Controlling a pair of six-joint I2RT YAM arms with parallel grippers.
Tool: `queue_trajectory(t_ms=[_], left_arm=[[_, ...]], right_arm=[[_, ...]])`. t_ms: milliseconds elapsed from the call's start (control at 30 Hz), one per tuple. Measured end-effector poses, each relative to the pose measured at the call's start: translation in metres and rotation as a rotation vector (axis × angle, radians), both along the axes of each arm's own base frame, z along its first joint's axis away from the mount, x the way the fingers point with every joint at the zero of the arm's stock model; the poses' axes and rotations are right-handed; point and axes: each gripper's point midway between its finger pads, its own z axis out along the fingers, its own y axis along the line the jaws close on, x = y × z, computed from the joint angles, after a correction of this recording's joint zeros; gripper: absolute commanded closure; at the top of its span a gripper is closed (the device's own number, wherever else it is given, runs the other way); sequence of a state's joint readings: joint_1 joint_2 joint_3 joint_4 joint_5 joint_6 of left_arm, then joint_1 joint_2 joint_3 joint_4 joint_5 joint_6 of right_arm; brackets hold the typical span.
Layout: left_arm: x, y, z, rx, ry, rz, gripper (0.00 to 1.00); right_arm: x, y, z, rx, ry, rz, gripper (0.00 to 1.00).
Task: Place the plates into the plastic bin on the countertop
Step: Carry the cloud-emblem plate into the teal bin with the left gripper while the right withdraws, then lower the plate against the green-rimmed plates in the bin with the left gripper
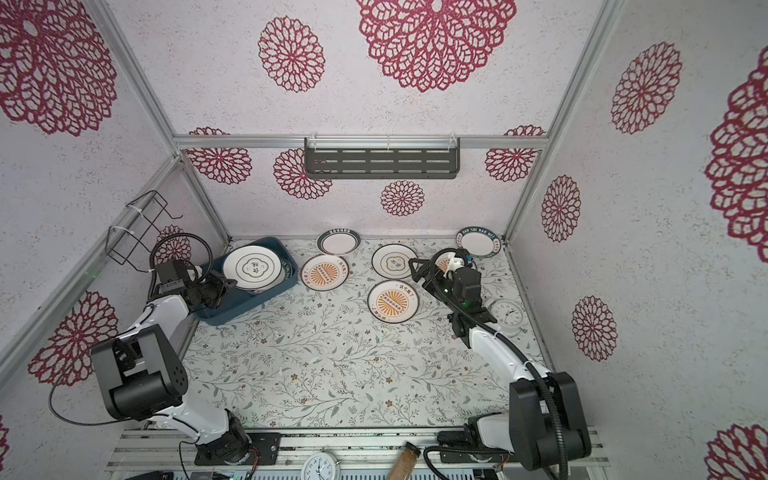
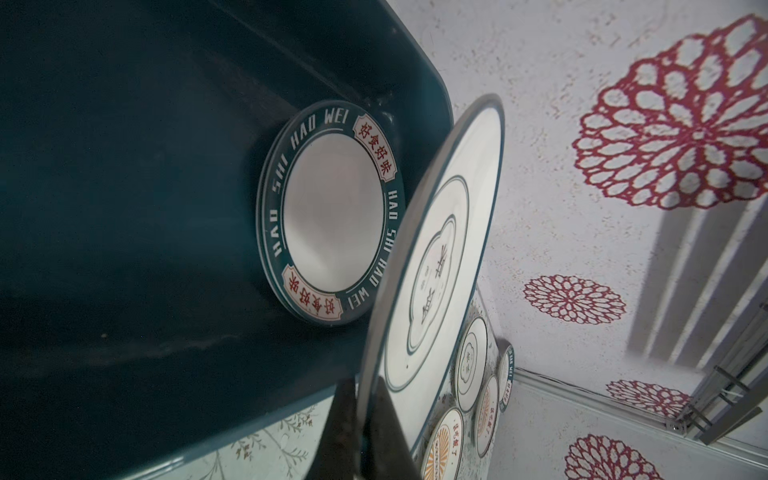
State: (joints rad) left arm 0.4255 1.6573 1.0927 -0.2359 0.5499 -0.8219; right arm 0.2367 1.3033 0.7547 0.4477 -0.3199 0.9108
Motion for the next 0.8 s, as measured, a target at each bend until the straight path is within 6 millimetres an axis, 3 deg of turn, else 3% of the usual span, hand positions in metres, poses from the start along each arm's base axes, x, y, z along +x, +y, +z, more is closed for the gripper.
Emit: queue_trajectory(t_ms=[133,400,567,800], left_arm=[[0.014,0.004,-0.007,-0.005,0.015,0.006,1.00],[0.066,0.007,-0.024,0.006,0.035,-0.021,1.00],[0.081,-0.003,-0.042,-0.001,0.060,-0.045,1.00],[0.088,-0.003,-0.038,0.025,0.053,-0.045,1.00]], right_arm=[[0.002,0.001,-0.005,-0.002,0.010,0.003,0.01],[0.003,0.003,-0.008,0.014,0.006,0.000,0.01],[-0.005,-0.004,0.001,0.001,-0.012,-0.025,0.01],[-0.013,-0.012,0.011,-0.008,-0.039,-0.059,0.01]])
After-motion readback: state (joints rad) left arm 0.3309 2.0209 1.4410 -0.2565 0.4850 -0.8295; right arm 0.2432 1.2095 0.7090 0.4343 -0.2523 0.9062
